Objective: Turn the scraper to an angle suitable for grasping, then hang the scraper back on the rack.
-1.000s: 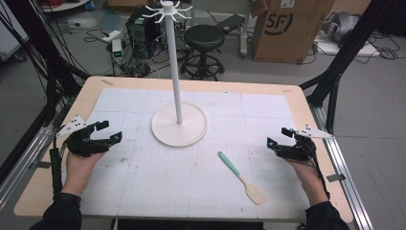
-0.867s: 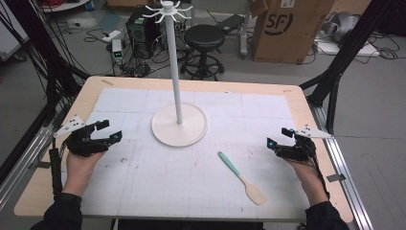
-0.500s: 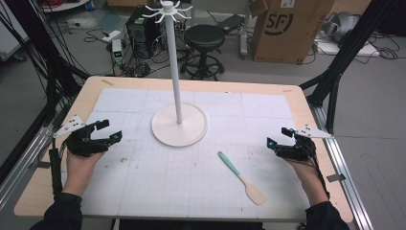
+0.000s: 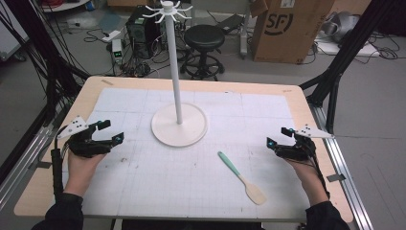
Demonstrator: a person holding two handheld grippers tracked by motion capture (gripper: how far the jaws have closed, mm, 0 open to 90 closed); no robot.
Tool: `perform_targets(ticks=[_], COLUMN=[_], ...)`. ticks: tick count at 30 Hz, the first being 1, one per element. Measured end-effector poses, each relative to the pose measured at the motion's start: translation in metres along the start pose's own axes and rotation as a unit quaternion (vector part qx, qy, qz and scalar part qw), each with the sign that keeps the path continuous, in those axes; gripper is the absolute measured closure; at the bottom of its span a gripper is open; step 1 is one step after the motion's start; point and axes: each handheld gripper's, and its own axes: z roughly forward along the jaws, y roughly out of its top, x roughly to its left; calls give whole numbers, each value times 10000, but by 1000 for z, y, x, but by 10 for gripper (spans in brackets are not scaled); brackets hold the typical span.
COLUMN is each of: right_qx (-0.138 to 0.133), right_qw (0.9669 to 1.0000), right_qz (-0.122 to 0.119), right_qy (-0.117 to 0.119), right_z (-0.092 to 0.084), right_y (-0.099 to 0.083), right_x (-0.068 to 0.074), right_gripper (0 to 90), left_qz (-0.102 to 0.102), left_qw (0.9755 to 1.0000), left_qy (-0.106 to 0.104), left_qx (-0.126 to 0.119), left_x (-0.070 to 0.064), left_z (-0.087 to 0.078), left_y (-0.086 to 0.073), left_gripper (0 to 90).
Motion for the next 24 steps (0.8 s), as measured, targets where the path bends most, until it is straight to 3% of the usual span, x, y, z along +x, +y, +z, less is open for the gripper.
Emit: perform_targets(ticks=[24], right_qx=[-29], right_qw=[10000], right_qz=[-11], right_qy=[32], right_z=[-3], right_y=[1], right_x=[3], right_gripper=[179], left_qz=[-21], left_qw=[10000], left_qy=[24], left_qx=[-44], left_x=[1], left_z=[0], left_y=[0], left_gripper=[184])
